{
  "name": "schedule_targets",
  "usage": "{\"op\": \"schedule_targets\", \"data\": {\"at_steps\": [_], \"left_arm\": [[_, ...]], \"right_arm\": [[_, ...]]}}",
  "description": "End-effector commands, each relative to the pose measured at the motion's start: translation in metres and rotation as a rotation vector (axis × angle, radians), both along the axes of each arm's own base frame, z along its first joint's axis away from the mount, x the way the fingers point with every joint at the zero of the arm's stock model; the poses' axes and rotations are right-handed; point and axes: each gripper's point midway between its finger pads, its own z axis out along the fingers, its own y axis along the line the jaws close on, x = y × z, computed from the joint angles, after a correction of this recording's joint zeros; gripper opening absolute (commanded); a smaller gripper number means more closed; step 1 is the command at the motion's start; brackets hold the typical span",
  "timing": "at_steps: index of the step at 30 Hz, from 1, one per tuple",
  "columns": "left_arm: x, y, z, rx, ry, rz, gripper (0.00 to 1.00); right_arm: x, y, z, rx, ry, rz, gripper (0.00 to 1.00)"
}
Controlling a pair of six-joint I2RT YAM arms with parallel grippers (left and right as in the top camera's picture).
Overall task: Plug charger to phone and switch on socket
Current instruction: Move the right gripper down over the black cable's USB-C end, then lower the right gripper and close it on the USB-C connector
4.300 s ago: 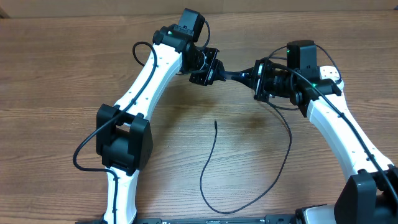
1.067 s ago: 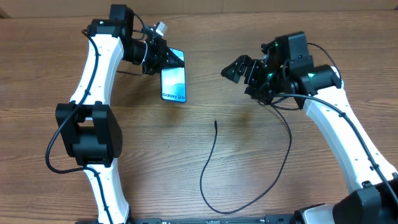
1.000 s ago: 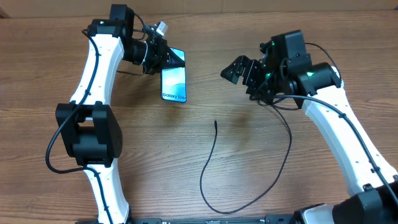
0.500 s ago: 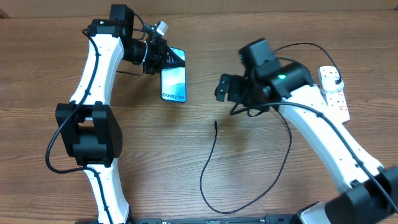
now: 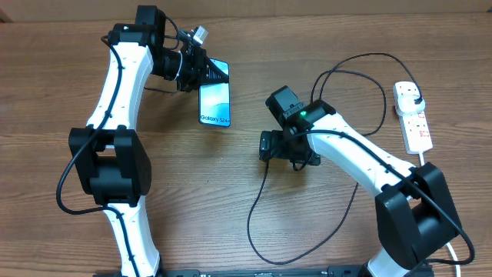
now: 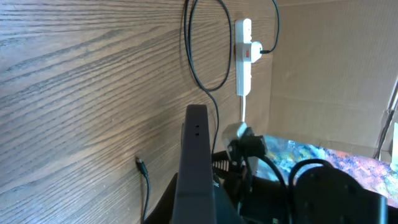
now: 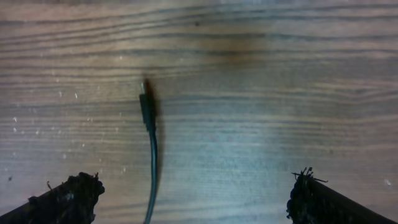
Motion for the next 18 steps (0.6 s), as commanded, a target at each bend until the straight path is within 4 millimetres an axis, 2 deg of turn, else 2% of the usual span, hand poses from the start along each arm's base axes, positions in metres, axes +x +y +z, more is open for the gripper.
{"op": "schedule_targets", "data": {"at_steps": [1,6,18], "left_arm": [[0.002,-0.002,0.012,-0.04,-0.043,-0.019,0.04],[0.002,-0.002,0.012,-0.04,-0.043,-0.019,0.04],[0.007,-0.002,0.013,-0.045,-0.069,-0.016,0.04]], "right_arm": [[-0.002,0.001,-0.005,0.018,-0.009,-0.006,1.0],[-0.005,0.005,-0.013,0.041,-0.005,0.001,1.0],[-0.01,0.017,-0.013,-0.008,-0.054,0.073,1.0]]}}
